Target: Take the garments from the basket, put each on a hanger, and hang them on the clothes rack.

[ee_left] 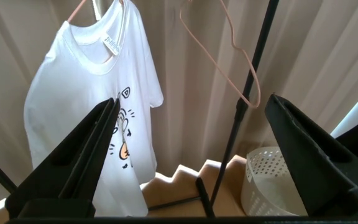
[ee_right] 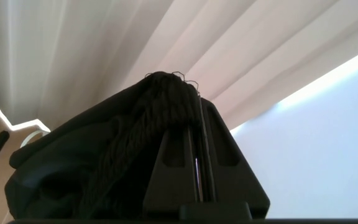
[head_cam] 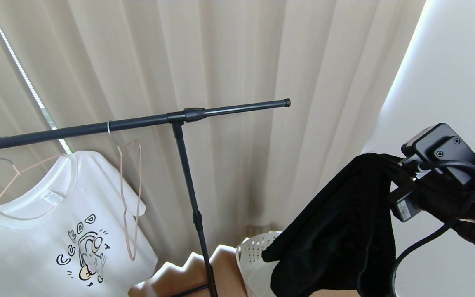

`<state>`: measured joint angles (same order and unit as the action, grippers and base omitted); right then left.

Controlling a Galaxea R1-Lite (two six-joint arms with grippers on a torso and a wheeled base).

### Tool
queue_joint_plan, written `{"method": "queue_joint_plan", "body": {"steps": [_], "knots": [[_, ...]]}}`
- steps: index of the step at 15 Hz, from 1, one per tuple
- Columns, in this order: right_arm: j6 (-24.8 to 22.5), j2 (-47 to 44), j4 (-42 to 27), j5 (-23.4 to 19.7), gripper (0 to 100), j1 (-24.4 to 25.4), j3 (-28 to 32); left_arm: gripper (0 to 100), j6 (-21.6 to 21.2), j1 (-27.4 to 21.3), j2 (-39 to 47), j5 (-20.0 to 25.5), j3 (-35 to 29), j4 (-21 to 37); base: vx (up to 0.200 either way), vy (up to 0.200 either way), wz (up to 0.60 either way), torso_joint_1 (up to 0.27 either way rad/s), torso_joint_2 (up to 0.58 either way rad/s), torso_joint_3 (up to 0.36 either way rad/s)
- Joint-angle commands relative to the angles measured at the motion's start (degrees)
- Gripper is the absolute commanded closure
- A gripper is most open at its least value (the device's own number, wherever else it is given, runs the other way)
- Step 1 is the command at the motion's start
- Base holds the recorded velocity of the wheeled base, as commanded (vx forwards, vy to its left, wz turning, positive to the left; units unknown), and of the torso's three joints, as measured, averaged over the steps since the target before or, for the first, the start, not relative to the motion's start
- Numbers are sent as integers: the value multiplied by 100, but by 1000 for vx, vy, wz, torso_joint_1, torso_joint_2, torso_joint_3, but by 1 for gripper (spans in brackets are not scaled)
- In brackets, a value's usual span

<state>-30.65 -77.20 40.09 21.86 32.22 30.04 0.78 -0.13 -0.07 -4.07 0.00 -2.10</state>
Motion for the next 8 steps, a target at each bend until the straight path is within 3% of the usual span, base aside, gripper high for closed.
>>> {"method": "queue_joint_plan", "body": {"steps": [1, 3, 8], "knots": [[-3, 4, 16, 3, 100, 4, -15, 0, 1, -4, 7, -6, 0, -1, 0, 0, 0, 0, 0, 0], [-3, 4, 60, -50, 100, 4, -15, 0, 1, 5, 7, -6, 0, -1, 0, 0, 0, 0, 0, 0], [-3, 30, 51, -182, 100, 4, -24, 0, 1, 5, 7, -6, 0, -1, 0, 0, 600, 7, 0, 1]]}}
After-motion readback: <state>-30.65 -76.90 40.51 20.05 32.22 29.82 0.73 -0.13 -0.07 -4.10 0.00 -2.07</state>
